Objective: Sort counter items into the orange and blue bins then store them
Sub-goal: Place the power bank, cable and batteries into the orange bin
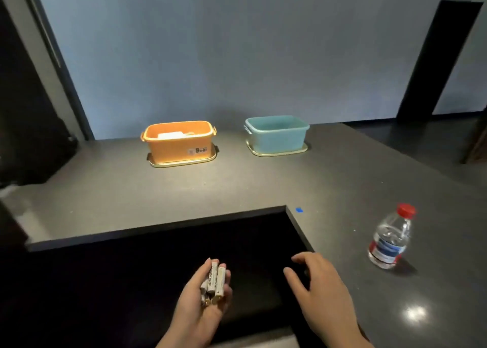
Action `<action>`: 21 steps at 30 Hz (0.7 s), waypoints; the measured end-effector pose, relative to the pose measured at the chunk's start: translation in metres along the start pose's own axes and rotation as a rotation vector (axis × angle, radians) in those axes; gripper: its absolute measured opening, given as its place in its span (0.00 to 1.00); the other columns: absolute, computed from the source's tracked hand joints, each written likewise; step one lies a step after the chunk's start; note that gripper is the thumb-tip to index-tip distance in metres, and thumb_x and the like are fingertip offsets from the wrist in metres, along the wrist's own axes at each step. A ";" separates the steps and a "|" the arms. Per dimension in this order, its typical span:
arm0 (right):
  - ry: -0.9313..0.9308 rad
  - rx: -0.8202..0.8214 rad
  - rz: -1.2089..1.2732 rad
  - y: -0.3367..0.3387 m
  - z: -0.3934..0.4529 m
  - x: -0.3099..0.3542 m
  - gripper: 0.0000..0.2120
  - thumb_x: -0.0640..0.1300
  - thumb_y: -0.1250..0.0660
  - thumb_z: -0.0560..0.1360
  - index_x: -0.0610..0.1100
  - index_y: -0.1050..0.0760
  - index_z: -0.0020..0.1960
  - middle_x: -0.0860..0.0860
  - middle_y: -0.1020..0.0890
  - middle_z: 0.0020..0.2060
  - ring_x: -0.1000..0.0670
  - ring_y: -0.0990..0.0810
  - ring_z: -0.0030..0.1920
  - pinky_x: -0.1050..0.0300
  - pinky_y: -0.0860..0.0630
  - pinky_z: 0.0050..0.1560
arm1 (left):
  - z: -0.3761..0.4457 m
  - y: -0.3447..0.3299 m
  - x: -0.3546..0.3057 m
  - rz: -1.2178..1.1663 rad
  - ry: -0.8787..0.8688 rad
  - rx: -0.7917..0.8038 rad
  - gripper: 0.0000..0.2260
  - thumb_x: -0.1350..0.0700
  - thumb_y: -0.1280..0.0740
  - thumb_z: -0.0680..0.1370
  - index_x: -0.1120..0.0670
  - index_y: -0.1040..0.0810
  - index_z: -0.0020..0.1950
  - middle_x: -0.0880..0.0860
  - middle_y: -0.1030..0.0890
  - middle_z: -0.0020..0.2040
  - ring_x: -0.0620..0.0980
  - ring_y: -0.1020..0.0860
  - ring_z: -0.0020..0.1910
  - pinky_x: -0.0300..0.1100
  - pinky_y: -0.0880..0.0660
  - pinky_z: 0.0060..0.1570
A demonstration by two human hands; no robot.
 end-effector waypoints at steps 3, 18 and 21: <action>0.056 0.027 0.026 -0.039 0.039 0.049 0.12 0.59 0.37 0.75 0.59 0.29 0.57 0.64 0.27 0.51 0.62 0.28 0.53 0.65 0.29 0.49 | 0.018 0.014 -0.059 -0.025 -0.076 -0.013 0.10 0.56 0.30 0.68 0.59 0.20 0.47 0.57 0.19 0.44 0.51 0.20 0.37 0.40 0.25 0.23; 0.114 0.129 0.051 -0.165 0.230 0.109 0.09 0.58 0.39 0.77 0.59 0.30 0.56 0.64 0.27 0.51 0.61 0.28 0.48 0.65 0.33 0.43 | 0.146 0.008 -0.207 -0.182 -0.186 -0.086 0.09 0.56 0.32 0.75 0.62 0.23 0.48 0.60 0.21 0.41 0.52 0.22 0.39 0.39 0.25 0.22; 0.144 0.162 0.083 -0.189 0.286 0.109 0.10 0.56 0.38 0.77 0.57 0.29 0.57 0.64 0.28 0.51 0.62 0.29 0.50 0.65 0.32 0.45 | 0.189 -0.018 -0.228 -0.199 -0.226 -0.118 0.07 0.57 0.34 0.77 0.61 0.25 0.46 0.59 0.23 0.41 0.51 0.24 0.38 0.37 0.26 0.21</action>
Point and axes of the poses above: each hand's wrist, its own z-axis towards the middle knuckle, its own y-axis out of the back of the hand, x = y × z, the point moved 1 cm from there along z, towards the middle knuckle
